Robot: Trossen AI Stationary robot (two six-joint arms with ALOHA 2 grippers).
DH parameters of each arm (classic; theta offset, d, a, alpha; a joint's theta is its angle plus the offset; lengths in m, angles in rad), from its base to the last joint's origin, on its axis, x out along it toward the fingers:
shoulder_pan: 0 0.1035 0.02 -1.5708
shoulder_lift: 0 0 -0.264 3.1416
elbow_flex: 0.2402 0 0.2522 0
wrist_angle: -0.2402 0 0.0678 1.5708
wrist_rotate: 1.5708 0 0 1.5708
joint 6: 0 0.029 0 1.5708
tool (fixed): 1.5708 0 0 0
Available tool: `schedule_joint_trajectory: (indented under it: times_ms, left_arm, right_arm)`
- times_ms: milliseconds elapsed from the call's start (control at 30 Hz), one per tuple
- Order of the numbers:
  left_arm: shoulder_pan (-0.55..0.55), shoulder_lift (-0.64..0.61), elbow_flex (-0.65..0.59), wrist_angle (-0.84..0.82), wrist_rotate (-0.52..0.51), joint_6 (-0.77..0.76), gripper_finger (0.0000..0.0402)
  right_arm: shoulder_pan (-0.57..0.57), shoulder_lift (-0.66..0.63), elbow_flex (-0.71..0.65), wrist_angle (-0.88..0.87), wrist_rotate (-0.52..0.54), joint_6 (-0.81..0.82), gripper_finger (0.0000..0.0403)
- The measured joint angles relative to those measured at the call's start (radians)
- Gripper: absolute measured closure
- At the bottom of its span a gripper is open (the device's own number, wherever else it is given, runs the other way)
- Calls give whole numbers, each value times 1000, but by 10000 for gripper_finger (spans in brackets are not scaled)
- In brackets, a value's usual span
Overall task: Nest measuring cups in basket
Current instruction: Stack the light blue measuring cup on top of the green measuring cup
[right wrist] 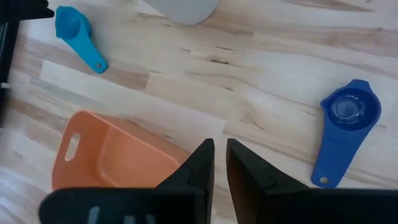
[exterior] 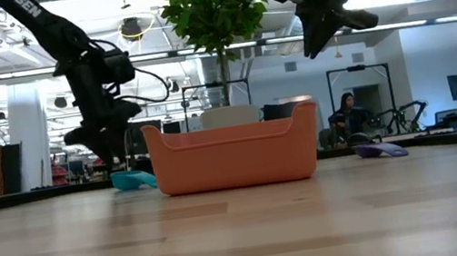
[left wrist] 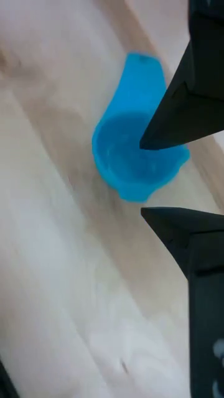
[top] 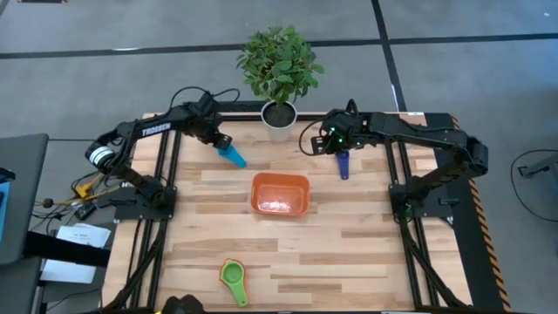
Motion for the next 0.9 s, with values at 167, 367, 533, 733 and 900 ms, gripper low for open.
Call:
schedule_joint_trajectory:
  times_ms: [167, 367, 533, 733, 900]
  left_arm:
    - [0, 11, -18, -12, -33, -2, 253]
    - [-2, 48, -20, 7, -35, -1, 253]
    - [-2, 88, -21, 52, -34, 0, 254]
    - [-2, 115, -20, 59, -33, 30, 303]
    - [-2, 109, -20, 54, -13, 57, 379]
  right_arm:
    - [0, 0, 0, 0, 0, 5, 335]
    - [0, 0, 0, 6, 0, 24, 335]
    - [0, 0, 0, 7, 0, 24, 335]
    - [-3, 0, 0, 7, 12, 36, 335]
    - [-7, 0, 0, 8, 15, 50, 335]
